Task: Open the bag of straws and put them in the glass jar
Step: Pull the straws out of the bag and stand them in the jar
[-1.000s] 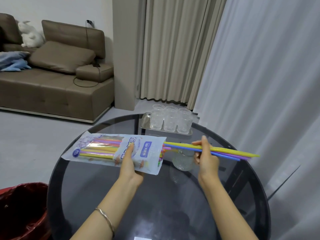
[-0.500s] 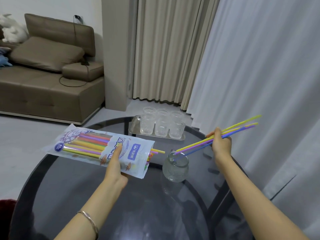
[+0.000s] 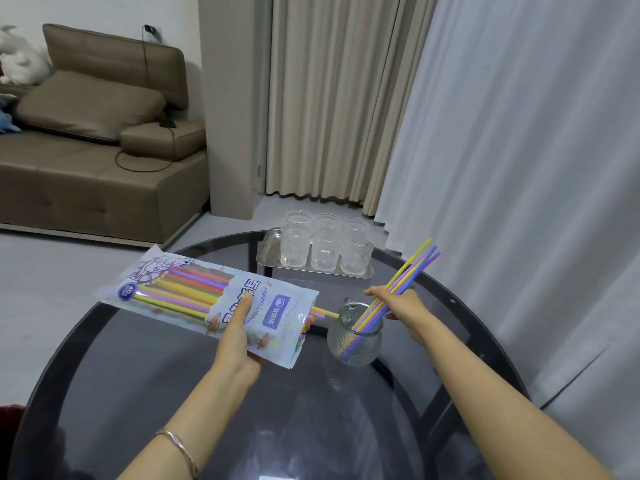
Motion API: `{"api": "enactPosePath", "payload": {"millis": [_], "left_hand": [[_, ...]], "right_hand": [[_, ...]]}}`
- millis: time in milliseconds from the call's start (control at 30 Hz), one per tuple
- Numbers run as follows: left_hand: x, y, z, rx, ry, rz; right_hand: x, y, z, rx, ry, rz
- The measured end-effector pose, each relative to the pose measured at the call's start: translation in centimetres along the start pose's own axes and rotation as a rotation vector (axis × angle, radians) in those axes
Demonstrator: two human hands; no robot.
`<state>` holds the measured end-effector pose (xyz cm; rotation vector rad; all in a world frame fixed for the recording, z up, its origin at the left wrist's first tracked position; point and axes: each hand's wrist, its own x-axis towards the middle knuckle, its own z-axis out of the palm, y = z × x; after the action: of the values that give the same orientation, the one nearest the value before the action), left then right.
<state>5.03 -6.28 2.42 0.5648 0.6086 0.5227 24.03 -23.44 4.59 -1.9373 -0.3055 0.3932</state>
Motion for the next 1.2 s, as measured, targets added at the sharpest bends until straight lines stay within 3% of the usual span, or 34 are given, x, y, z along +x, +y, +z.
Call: {"api": "enactPosePath", "payload": {"millis": [333,433,533,633,767,933,1100,1200], "left_hand": [[-0.9,-0.3,0.5,-0.001,-0.009,-0.018],[-1.6,-0.5,0.7,-0.015,-0.013,-0.021],[-2.7,-0.6,1.2,-0.025,-0.044,-0.005],[-4.2,-0.7,1.6,-0.026,-0.087,0.014],[-6.8,-1.0,1.5,0.071,-0.107,0.076],[-8.8,-1.0,0.8,0.089,-0.081,0.172],[-9.4,-0.7,0.3,0.026,-0.042,0.159],[-9.5,-0.6,0.1,-0.021,-0.050,0.108]], "right_hand": [[-0.2,1.8,-0.1,0.294,0.020,0.113],[-2.2,1.4,-0.3,0.387,0.269,0.100],[-5.9,0.6,0.3,0.456,0.538,-0.025],[-10.0,-0.7,2.2,0.580,0.442,-0.084],[-13.5,-2.0,5.0,0.830,0.179,0.022],[-16.0,-1.9,7.1,0.481,0.210,-0.216],[-17.2,-2.1,8.4,0.311,0.202,-0.424],[-17.3,-2.1,8.5,0.323,0.203,-0.443]]}}
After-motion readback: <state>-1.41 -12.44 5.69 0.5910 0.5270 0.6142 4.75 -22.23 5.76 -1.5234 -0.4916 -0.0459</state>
